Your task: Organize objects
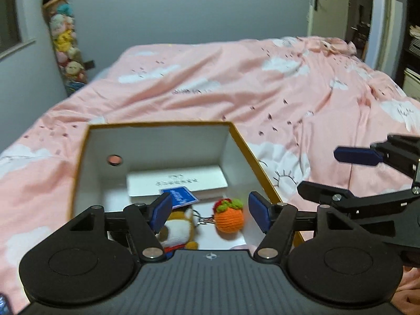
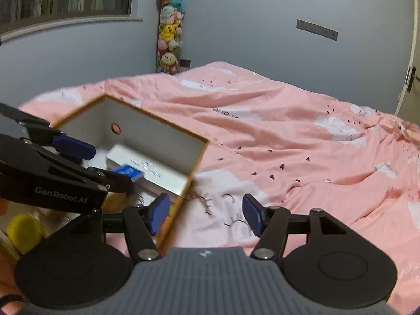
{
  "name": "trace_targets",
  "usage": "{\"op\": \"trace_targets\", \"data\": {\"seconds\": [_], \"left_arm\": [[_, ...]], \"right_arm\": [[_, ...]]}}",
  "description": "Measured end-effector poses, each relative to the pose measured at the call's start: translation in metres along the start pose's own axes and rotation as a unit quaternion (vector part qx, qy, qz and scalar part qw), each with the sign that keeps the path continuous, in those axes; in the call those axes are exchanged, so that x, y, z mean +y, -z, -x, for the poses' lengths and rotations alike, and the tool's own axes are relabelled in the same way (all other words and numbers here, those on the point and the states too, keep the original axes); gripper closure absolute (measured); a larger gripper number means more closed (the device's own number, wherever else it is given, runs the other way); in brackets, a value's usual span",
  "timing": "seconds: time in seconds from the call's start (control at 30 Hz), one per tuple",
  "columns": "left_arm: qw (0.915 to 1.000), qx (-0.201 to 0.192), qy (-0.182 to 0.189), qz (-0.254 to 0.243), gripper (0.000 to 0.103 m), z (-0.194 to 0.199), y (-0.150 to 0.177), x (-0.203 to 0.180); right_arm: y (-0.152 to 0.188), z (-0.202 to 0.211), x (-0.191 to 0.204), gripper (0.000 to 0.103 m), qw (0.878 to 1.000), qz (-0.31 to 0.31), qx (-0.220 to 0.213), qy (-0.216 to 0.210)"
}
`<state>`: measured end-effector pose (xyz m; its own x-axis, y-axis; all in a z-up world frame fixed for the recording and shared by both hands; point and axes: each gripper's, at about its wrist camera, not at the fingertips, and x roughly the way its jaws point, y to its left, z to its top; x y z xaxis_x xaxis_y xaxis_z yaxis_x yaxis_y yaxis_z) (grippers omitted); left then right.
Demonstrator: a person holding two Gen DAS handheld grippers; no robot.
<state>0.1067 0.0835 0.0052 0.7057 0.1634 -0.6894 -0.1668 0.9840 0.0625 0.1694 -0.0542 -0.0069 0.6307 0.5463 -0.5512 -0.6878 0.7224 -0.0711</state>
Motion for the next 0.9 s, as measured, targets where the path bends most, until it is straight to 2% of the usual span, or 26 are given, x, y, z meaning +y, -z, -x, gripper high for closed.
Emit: {"op": "trace_targets", "data": {"seconds": [0.13, 0.27, 0.33, 0.4, 0.47, 0.5, 0.53, 0.7, 0.8, 0.9], "left_arm": [[0.9995, -0.020, -0.023, 0.011, 0.024, 0.026, -0.001, 0.002], [0.9961, -0.064, -0.055, 0.024, 0.015, 0.052, 0.005, 0.005], [0.9942, -0.078, -0.070, 0.026, 0.014, 0.062, 0.009, 0.004], [0.9922, -0.089, -0.083, 0.027, 0.014, 0.071, 0.013, 0.003], [0.9901, -0.098, -0.097, 0.029, 0.014, 0.078, 0.019, 0.004], [0.9893, -0.099, -0.102, 0.033, 0.014, 0.080, 0.021, 0.005], [0.9889, -0.099, -0.105, 0.038, 0.013, 0.082, 0.023, 0.006], [0.9905, -0.083, -0.089, 0.065, 0.012, 0.086, 0.036, 0.015], [0.9922, -0.069, -0.086, 0.058, 0.012, 0.086, 0.043, 0.016], [0.9946, -0.038, -0.077, 0.058, 0.012, 0.082, 0.051, 0.018]], "right_arm": [[-0.003, 0.017, -0.002, 0.036, 0.999, -0.045, -0.004, -0.029], [-0.005, 0.031, -0.003, 0.032, 0.993, -0.106, -0.010, -0.053], [-0.004, 0.040, -0.002, 0.029, 0.990, -0.128, -0.018, -0.061], [-0.003, 0.048, 0.005, 0.028, 0.990, -0.124, -0.031, -0.057], [-0.001, 0.058, 0.014, 0.020, 0.992, -0.108, -0.049, -0.044], [0.000, 0.062, 0.017, 0.013, 0.992, -0.103, -0.058, -0.039], [0.001, 0.066, 0.020, 0.008, 0.992, -0.098, -0.066, -0.037], [0.005, 0.080, 0.032, 0.005, 0.993, -0.082, -0.075, -0.033], [0.008, 0.081, 0.037, 0.003, 0.995, -0.080, -0.062, -0.026], [0.012, 0.077, 0.039, 0.003, 0.996, -0.083, -0.033, -0.017]]}}
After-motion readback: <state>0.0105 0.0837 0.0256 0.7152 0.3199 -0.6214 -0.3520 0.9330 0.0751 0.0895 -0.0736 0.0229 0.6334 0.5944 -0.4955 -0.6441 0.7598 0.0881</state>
